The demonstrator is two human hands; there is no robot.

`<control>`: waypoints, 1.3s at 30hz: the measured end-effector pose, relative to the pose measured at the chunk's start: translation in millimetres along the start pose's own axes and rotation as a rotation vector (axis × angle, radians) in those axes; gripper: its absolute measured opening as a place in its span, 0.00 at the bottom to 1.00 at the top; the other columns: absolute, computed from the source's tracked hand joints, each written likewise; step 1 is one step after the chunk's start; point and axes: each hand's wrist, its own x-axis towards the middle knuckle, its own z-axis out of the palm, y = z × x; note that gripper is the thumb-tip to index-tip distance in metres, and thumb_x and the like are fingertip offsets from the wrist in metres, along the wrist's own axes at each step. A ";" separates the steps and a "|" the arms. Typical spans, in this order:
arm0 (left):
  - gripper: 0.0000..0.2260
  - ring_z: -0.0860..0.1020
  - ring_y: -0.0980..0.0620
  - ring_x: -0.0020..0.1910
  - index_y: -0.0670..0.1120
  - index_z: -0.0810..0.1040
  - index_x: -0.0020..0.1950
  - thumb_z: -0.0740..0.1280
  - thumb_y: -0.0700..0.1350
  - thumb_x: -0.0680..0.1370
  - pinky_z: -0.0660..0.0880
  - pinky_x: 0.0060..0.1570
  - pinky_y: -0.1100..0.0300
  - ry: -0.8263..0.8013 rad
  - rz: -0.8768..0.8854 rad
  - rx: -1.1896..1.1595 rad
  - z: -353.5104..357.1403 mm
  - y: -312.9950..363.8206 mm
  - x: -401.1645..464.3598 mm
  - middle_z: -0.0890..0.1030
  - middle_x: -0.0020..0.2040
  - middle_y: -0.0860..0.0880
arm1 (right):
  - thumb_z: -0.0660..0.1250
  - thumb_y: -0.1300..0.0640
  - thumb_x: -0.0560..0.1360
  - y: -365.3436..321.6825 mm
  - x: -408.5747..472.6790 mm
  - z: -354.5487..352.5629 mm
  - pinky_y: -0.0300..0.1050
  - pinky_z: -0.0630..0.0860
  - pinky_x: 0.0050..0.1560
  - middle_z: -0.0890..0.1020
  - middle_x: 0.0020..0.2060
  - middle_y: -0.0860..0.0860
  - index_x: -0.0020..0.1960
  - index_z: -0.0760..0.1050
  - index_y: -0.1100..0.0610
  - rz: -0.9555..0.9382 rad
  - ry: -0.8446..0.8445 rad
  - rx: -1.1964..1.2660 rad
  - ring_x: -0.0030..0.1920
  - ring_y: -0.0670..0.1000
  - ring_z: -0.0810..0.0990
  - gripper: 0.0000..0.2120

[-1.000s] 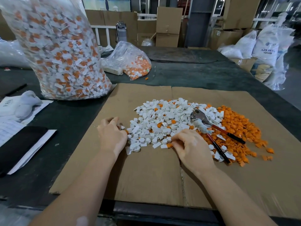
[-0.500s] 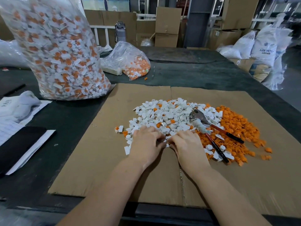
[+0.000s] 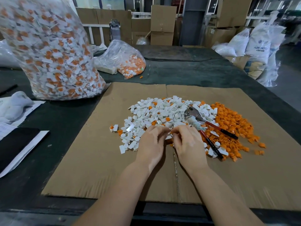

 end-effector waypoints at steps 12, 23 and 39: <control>0.04 0.76 0.55 0.46 0.50 0.81 0.49 0.69 0.46 0.75 0.71 0.47 0.65 0.007 -0.106 -0.054 -3.8 -5.0 0.4 0.74 0.42 0.58 | 0.69 0.67 0.72 1.6 -2.1 -2.3 0.51 0.77 0.41 0.80 0.37 0.50 0.44 0.78 0.59 0.044 0.051 0.150 0.39 0.50 0.78 0.04; 0.06 0.80 0.48 0.45 0.43 0.81 0.49 0.68 0.44 0.76 0.77 0.52 0.49 -0.038 -0.226 -0.272 -6.9 -2.5 -1.2 0.83 0.44 0.46 | 0.69 0.62 0.73 0.7 -2.1 -2.4 0.57 0.76 0.46 0.78 0.37 0.45 0.44 0.78 0.57 0.092 0.012 0.247 0.41 0.49 0.77 0.02; 0.05 0.78 0.55 0.31 0.45 0.75 0.43 0.66 0.37 0.77 0.79 0.38 0.60 -0.111 -0.203 -0.407 -6.7 -5.7 -5.2 0.79 0.33 0.46 | 0.70 0.64 0.67 -1.4 -4.3 0.6 0.39 0.56 0.44 0.69 0.25 0.46 0.32 0.70 0.57 0.095 -0.048 -0.056 0.30 0.49 0.70 0.10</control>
